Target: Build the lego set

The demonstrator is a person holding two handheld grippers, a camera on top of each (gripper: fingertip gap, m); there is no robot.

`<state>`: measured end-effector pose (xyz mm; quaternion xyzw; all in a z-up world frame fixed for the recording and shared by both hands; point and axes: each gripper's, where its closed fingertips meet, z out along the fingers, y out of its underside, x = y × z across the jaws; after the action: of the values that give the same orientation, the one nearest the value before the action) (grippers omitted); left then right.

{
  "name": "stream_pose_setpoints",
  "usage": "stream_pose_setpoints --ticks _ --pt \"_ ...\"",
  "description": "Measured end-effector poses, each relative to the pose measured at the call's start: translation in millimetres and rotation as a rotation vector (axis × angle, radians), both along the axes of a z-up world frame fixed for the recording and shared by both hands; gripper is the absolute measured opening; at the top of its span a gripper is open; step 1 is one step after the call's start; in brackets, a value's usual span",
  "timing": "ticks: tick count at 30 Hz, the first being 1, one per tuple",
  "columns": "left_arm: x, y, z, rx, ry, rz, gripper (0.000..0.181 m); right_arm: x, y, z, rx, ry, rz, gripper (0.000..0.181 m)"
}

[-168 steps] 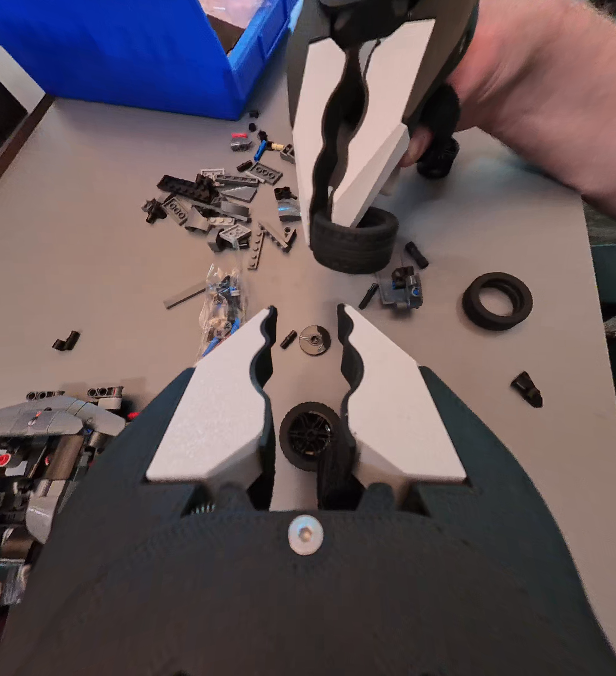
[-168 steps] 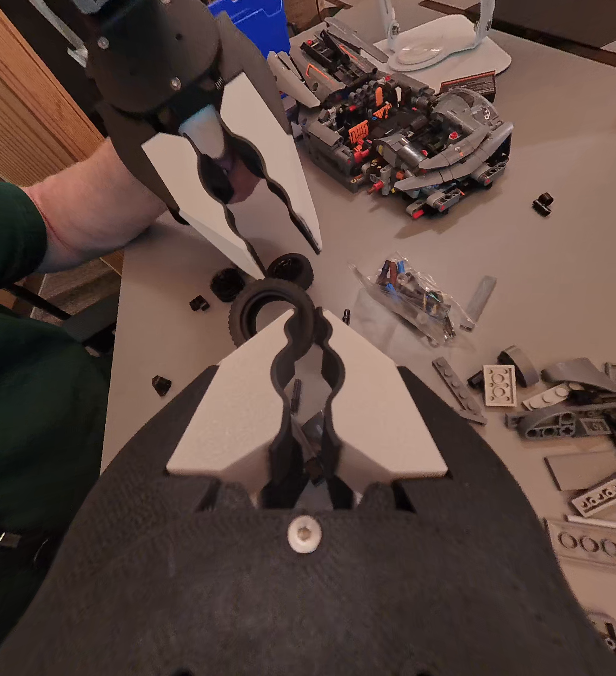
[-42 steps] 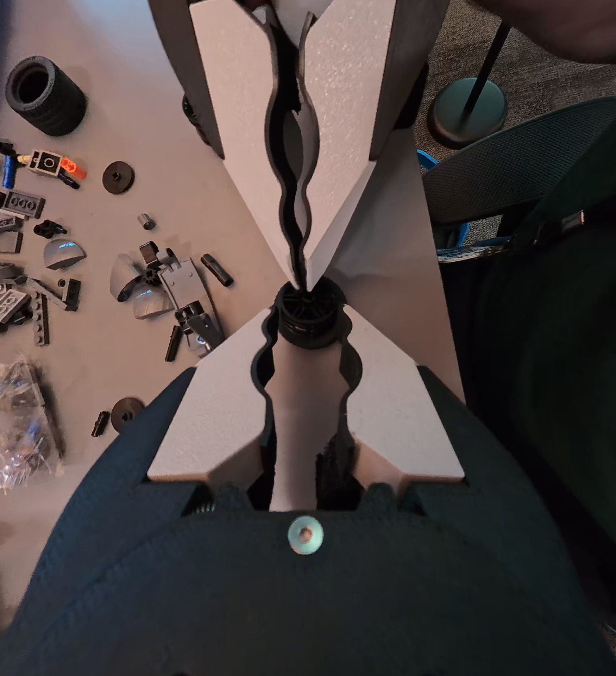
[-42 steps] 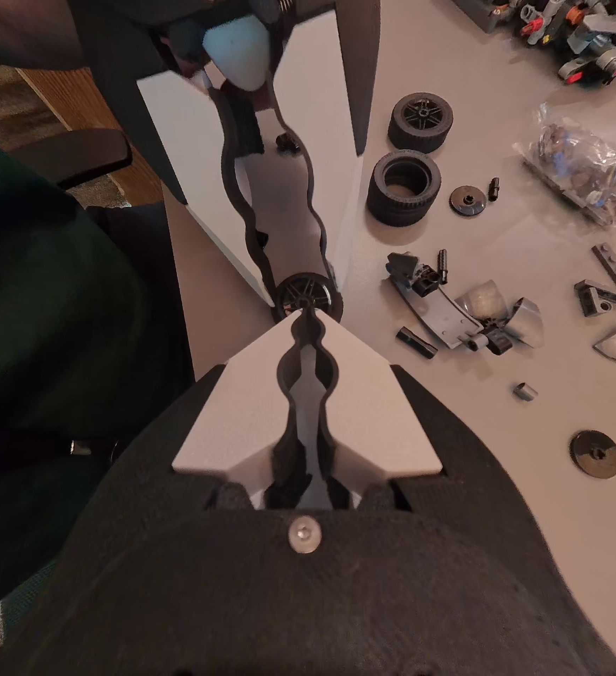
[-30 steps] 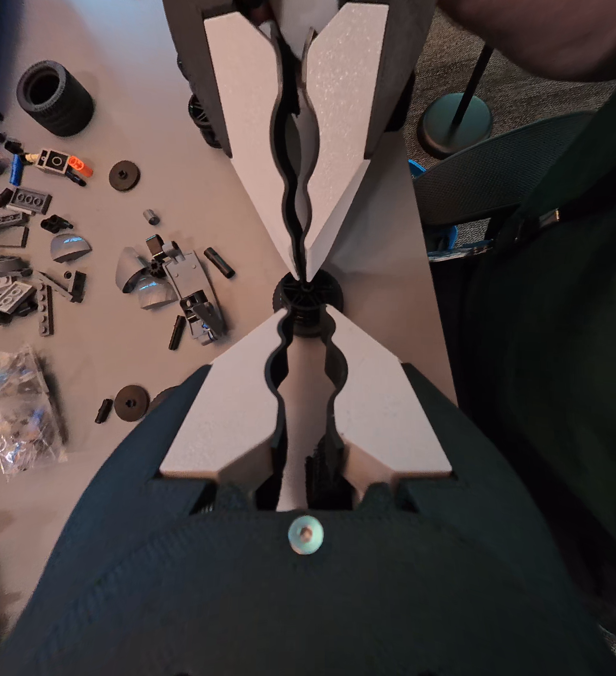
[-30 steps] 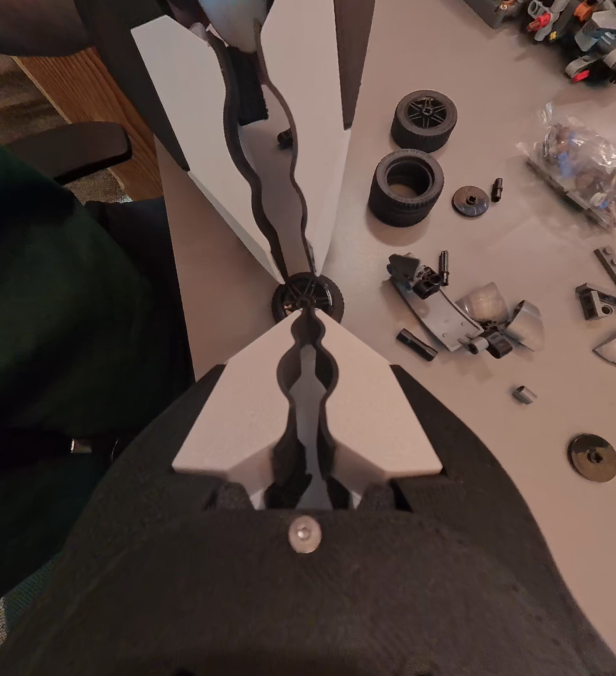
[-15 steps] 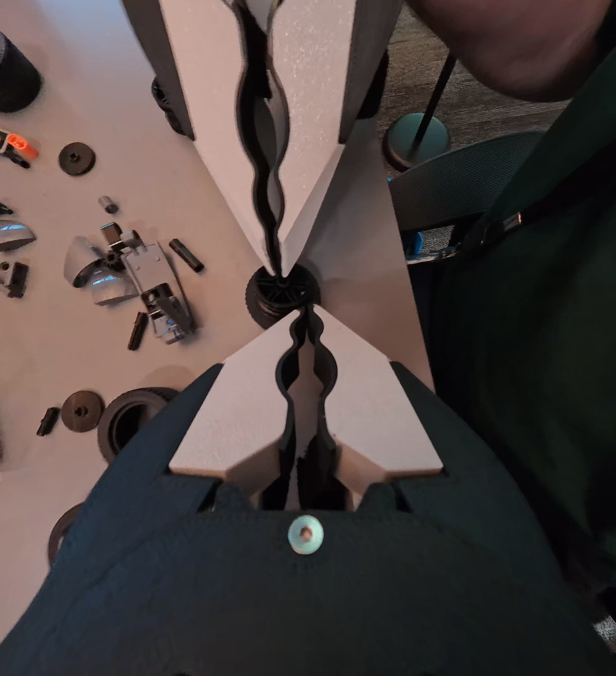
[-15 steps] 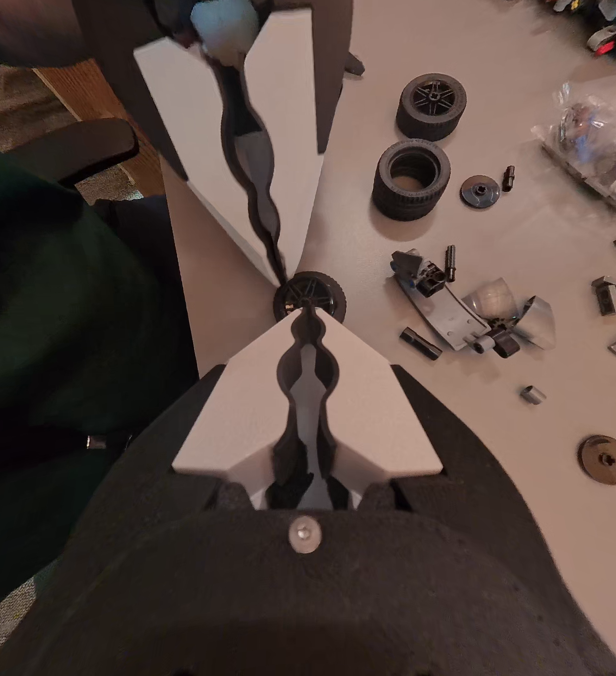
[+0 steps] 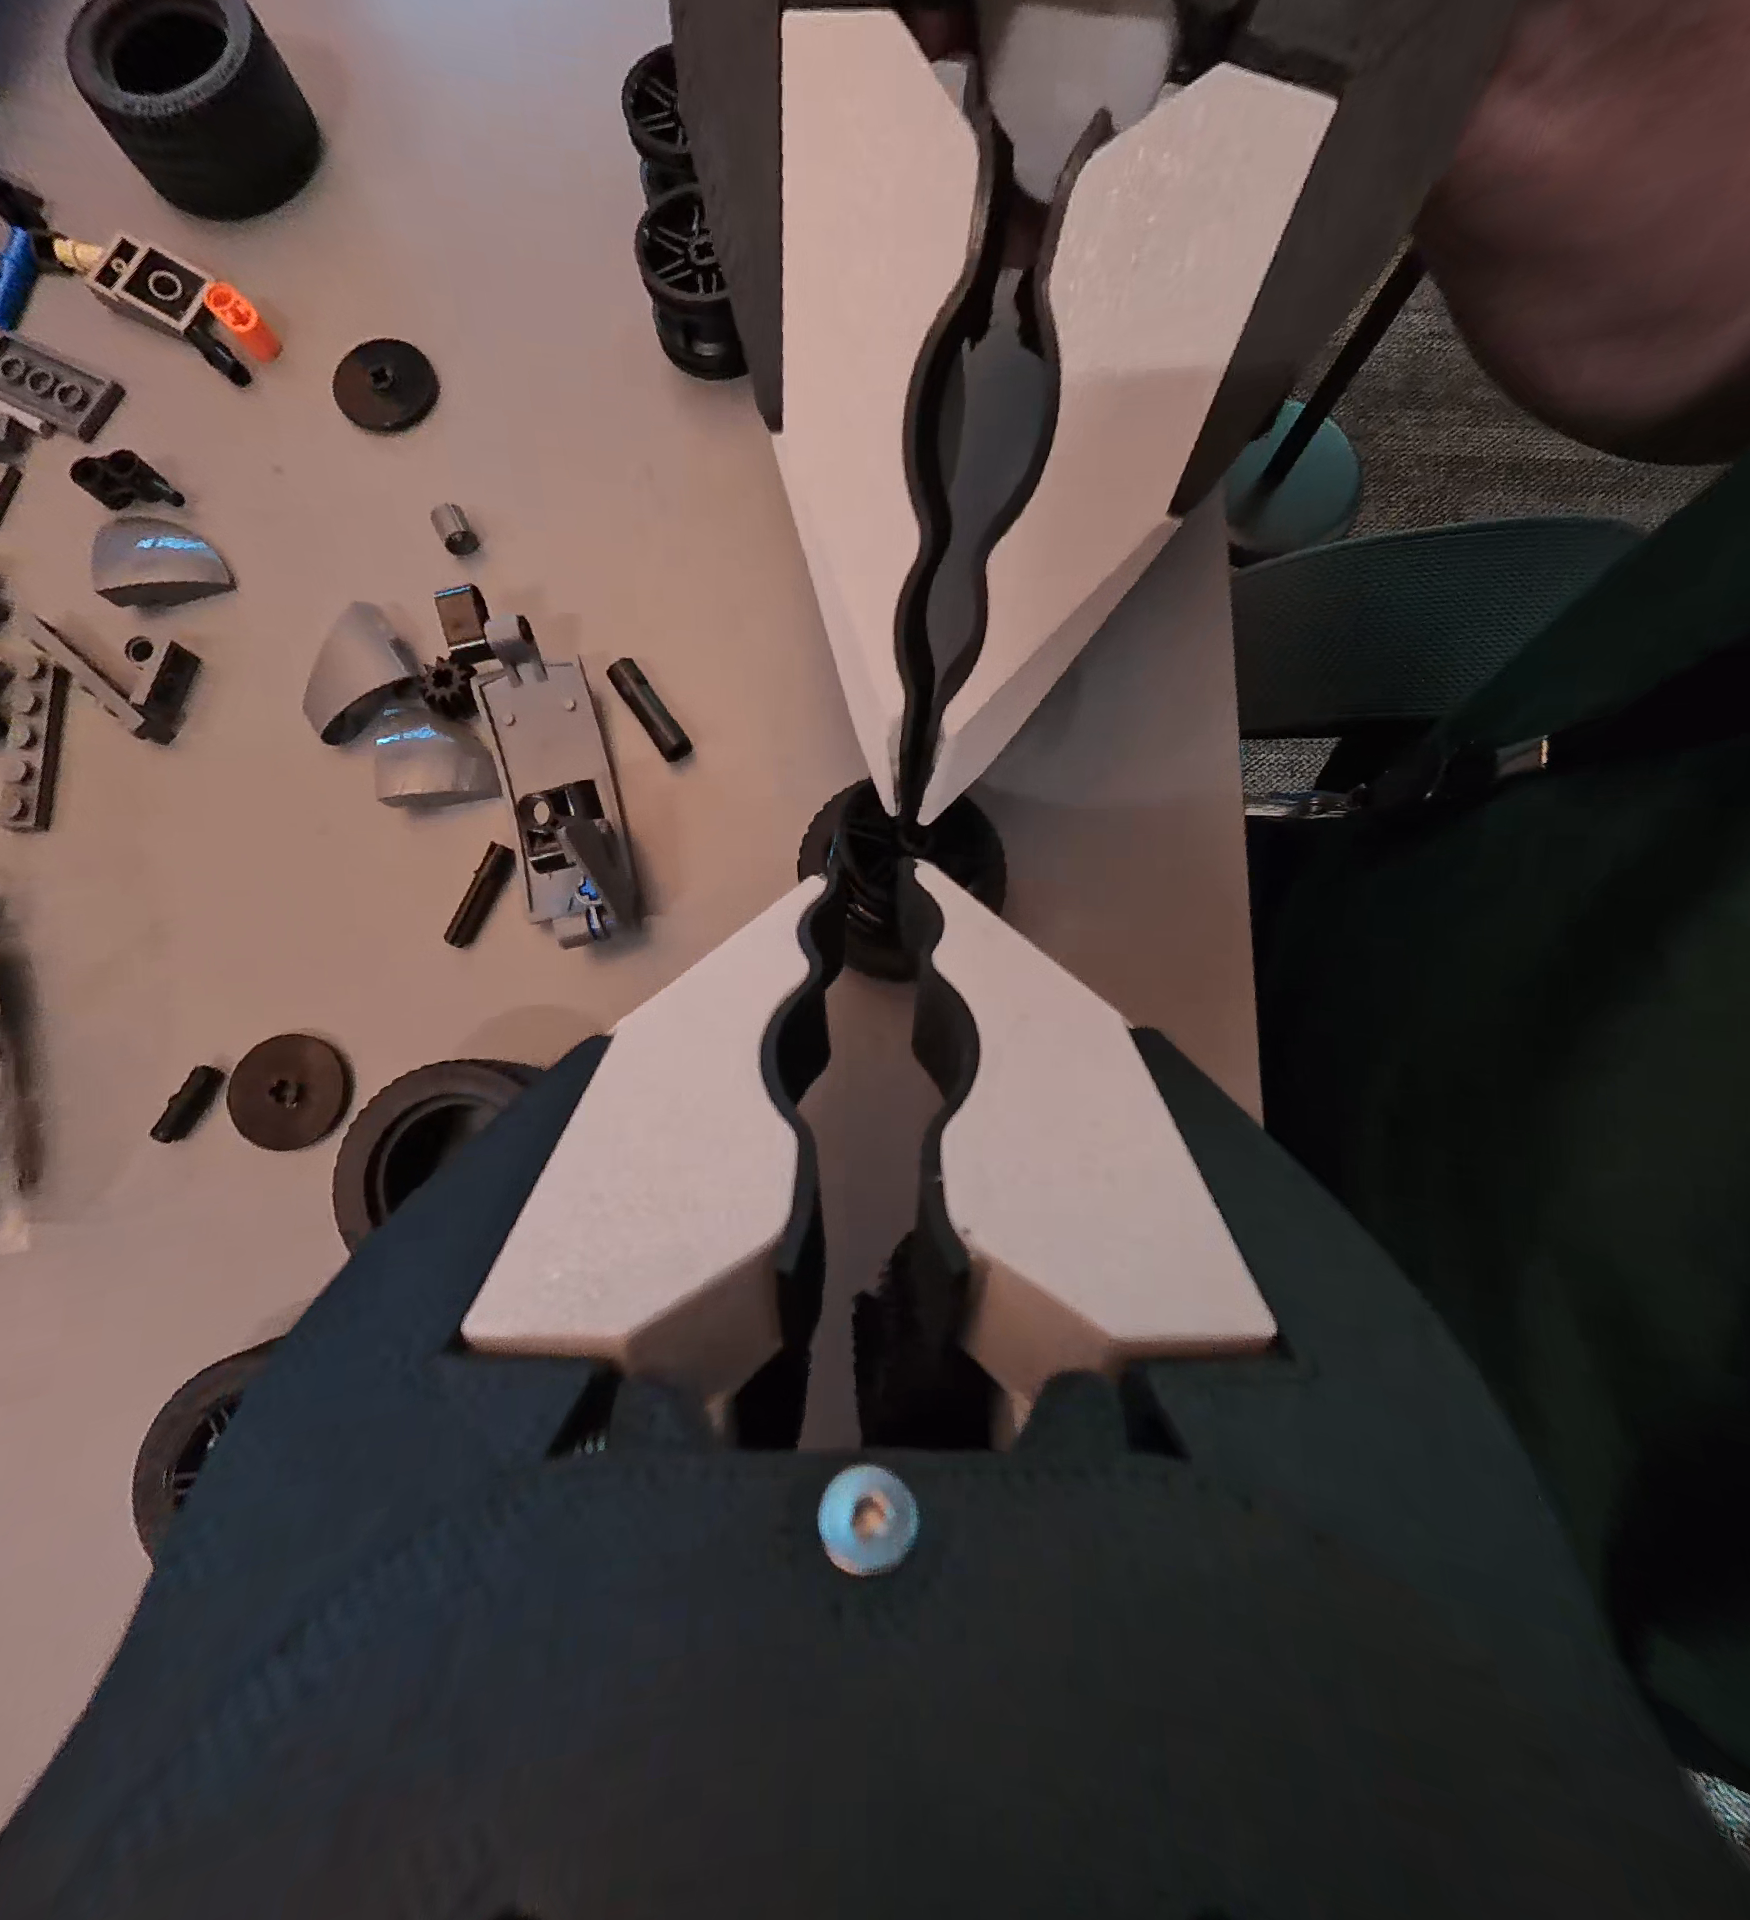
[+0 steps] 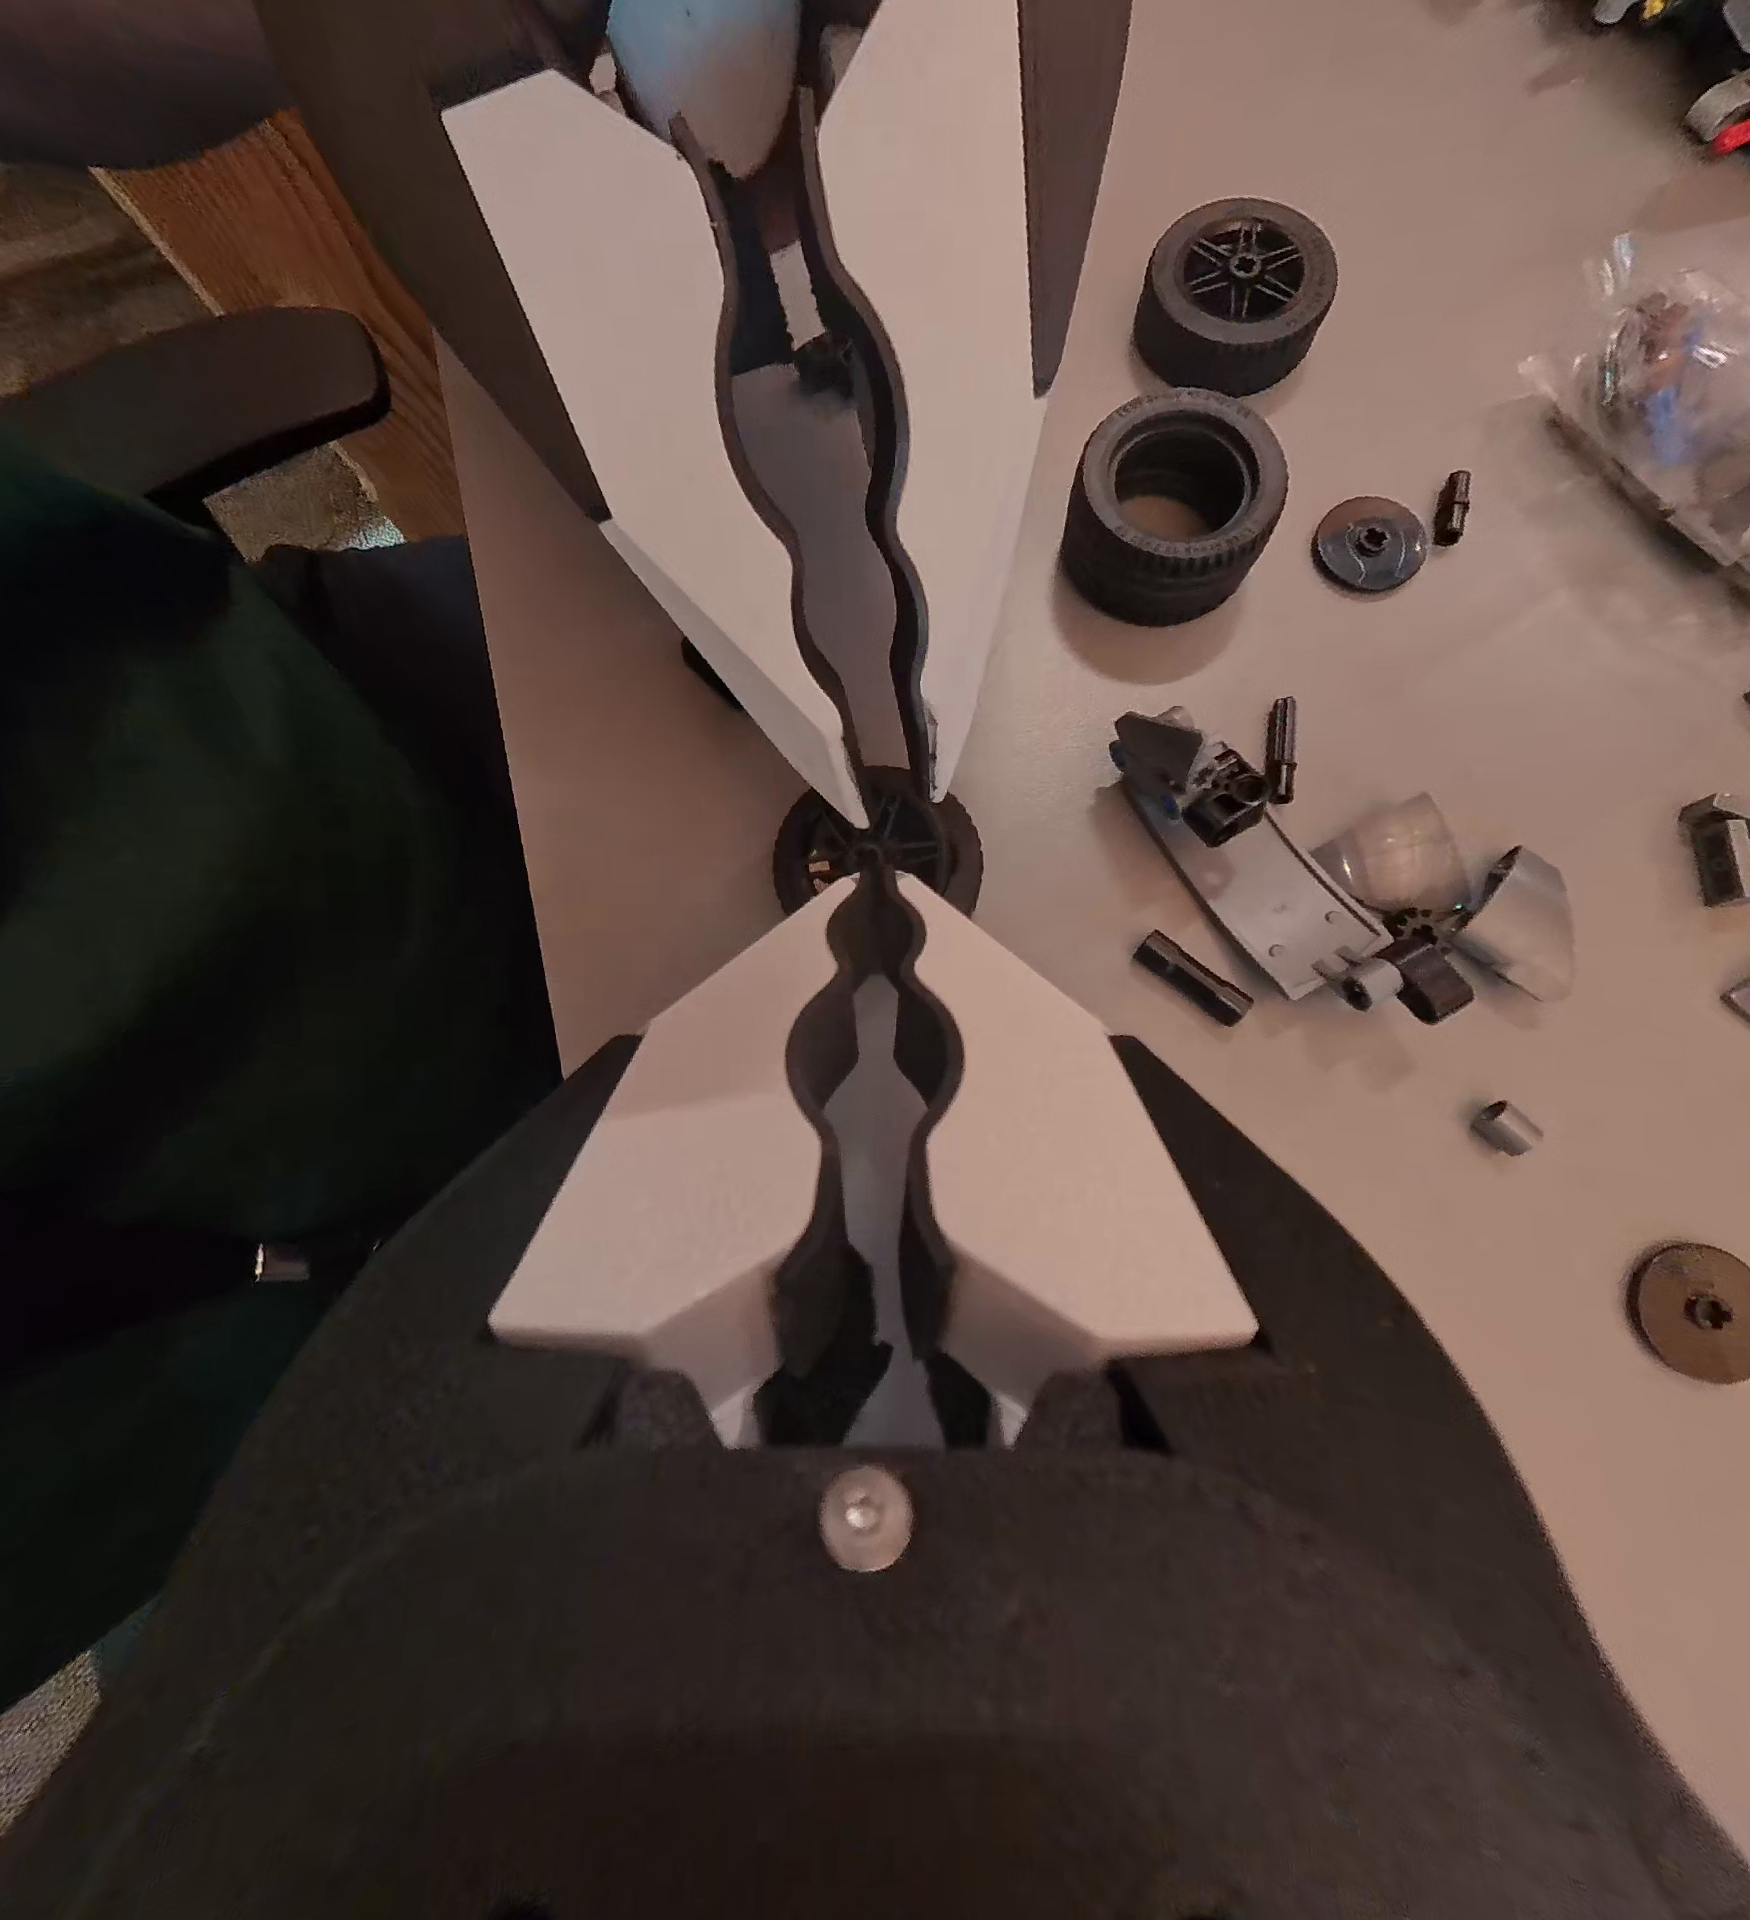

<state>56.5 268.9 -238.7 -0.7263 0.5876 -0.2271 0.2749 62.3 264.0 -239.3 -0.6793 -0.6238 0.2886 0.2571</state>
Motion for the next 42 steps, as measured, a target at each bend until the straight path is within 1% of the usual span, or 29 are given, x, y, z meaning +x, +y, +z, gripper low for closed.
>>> stream_pose_setpoints --ticks 17,21,32,42 --pt "-0.7 0.6 -3.6 -0.02 -0.063 0.083 0.007 1.0 0.1 -2.4 0.067 -0.173 0.05 0.0" --pt "-0.5 0.9 -3.9 -0.008 -0.053 0.104 0.006 1.5 0.7 -3.6 0.084 -0.216 0.058 0.0" --pt "-1.0 1.2 -5.3 -0.036 -0.111 0.125 0.006 0.9 0.8 -4.5 0.079 -0.294 0.085 0.0" --pt "-1.8 1.1 -6.6 -0.044 -0.143 0.107 0.006 0.5 0.8 -5.3 0.066 -0.378 0.105 0.0"
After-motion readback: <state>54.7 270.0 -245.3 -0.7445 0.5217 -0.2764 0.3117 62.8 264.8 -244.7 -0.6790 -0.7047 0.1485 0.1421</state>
